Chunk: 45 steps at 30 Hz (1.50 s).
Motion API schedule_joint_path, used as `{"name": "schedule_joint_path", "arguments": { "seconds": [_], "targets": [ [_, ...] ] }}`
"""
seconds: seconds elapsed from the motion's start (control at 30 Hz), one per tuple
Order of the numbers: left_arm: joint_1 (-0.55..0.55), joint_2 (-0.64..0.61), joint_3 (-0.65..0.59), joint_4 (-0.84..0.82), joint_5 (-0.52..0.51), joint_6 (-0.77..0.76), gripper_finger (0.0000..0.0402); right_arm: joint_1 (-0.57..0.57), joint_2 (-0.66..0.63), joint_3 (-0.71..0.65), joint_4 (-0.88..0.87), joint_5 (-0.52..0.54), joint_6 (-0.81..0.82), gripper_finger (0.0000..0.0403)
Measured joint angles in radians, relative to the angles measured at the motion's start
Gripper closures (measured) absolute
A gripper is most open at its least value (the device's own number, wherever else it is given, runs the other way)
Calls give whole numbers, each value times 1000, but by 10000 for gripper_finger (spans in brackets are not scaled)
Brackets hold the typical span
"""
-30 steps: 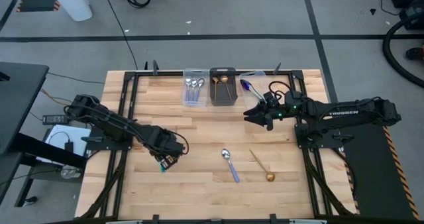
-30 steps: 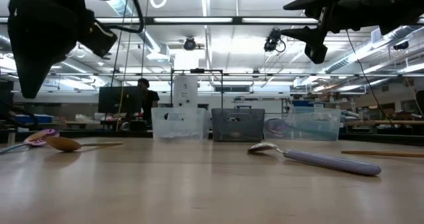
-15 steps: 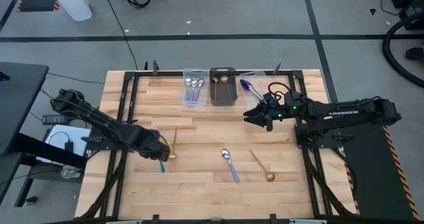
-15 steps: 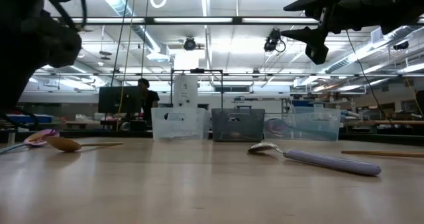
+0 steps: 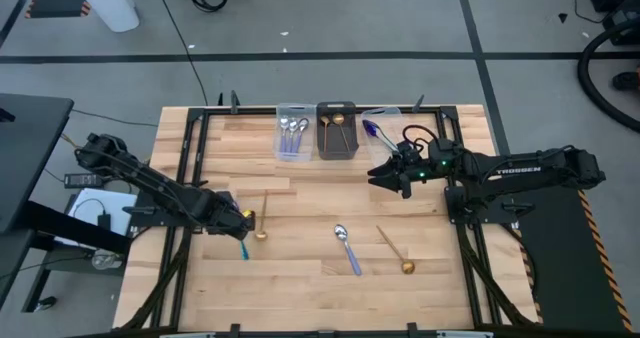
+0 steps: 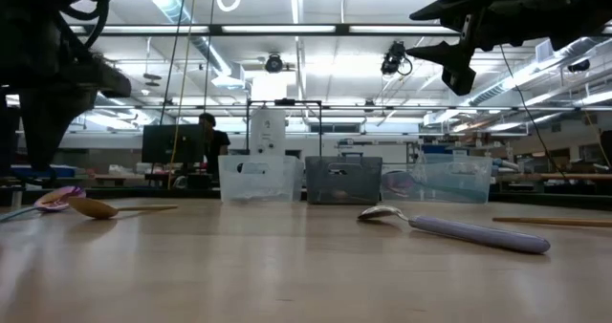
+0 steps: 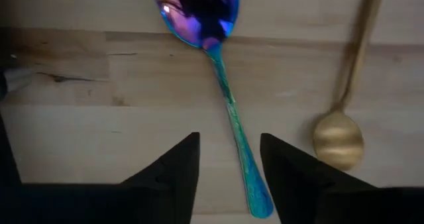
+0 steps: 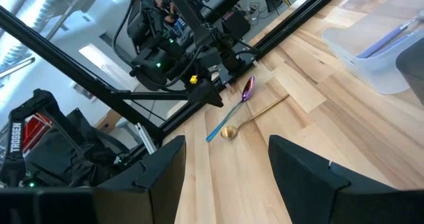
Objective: Sort silverware by color (type)
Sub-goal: Put the blue spoon into the right transparent bin
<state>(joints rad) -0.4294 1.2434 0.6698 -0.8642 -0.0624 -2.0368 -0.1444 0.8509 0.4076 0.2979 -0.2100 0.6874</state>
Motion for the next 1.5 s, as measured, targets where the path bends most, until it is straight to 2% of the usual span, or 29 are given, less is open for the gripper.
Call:
{"name": "schedule_joint_path", "arguments": {
  "seconds": [0.2, 0.7, 0.9, 1.17, 1.5],
  "targets": [
    [0, 0, -10, -1, 0, -48, 219, 0, 0, 0, -1, 0, -1, 178],
    [0, 0, -10, 9, 5, -94, 229, 0, 0, 0, -1, -1, 0, 178],
    [6, 0, -10, -51, -35, -125, 230, 0, 0, 0, -1, -12, 1, 178],
    [42, 3, -10, -49, -89, -118, 230, 0, 0, 0, -1, 3, -1, 178],
    [55, 123, -10, 29, -86, -98, 230, 0, 0, 0, -6, 6, 1, 178]
  ]
}}
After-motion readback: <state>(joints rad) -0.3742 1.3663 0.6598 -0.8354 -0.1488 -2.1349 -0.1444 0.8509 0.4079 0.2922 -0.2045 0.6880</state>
